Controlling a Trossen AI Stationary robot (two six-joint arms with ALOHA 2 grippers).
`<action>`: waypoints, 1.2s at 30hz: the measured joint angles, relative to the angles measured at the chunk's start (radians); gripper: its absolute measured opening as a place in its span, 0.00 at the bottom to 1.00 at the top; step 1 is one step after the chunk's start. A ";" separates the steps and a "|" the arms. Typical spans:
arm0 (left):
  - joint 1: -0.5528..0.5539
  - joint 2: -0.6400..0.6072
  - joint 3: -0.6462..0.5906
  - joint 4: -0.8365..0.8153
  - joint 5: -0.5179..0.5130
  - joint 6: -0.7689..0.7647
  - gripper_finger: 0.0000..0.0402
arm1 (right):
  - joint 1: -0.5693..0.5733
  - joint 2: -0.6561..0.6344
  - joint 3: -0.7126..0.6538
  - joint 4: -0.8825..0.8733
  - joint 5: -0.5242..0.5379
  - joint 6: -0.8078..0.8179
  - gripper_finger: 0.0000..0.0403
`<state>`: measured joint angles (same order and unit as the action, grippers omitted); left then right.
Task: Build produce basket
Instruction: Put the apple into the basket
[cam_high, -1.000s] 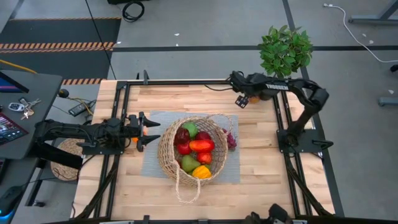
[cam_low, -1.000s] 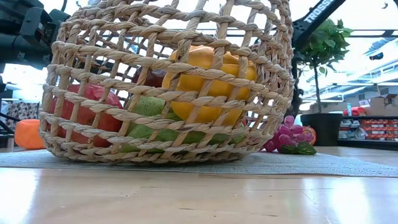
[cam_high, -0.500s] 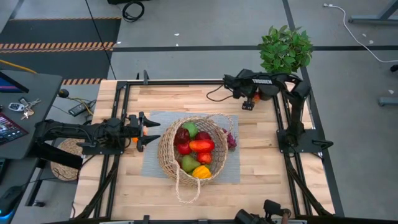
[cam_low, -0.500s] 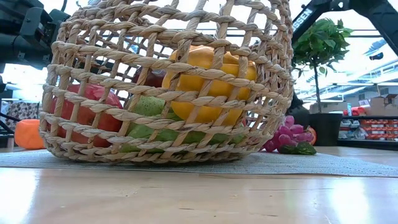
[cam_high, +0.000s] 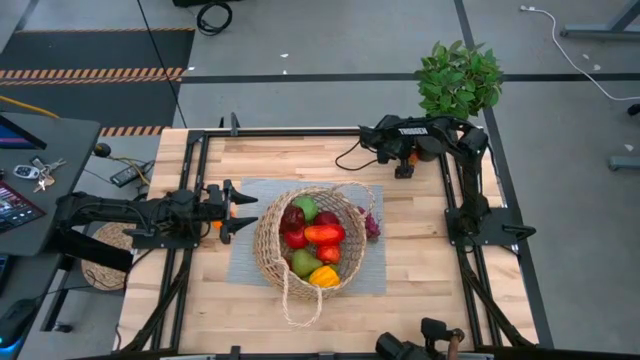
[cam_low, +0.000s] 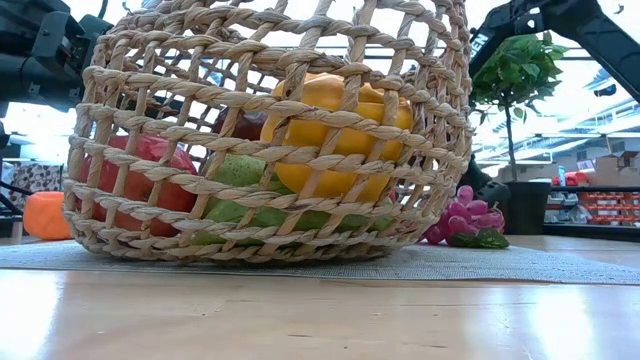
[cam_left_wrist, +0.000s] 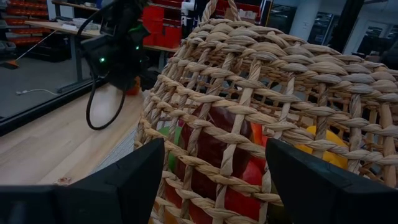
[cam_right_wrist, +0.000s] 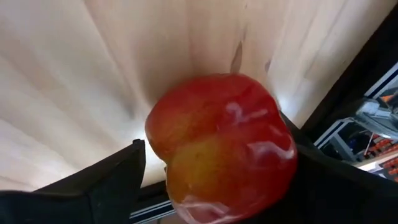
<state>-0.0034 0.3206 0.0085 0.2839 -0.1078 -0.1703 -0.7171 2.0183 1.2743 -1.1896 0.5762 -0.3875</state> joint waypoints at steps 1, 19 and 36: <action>0.000 0.000 0.000 0.000 0.000 0.000 0.71 | 0.000 0.001 0.000 0.000 0.000 -0.002 0.93; 0.000 0.000 0.000 0.000 0.000 0.000 0.71 | 0.019 0.002 0.000 0.063 0.014 -0.035 0.67; 0.000 0.000 0.000 0.000 0.000 -0.001 0.71 | 0.195 -0.427 0.000 0.404 -0.205 0.029 0.68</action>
<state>-0.0035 0.3205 0.0083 0.2840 -0.1078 -0.1708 -0.5218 1.5915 1.2739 -0.7860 0.3712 -0.3583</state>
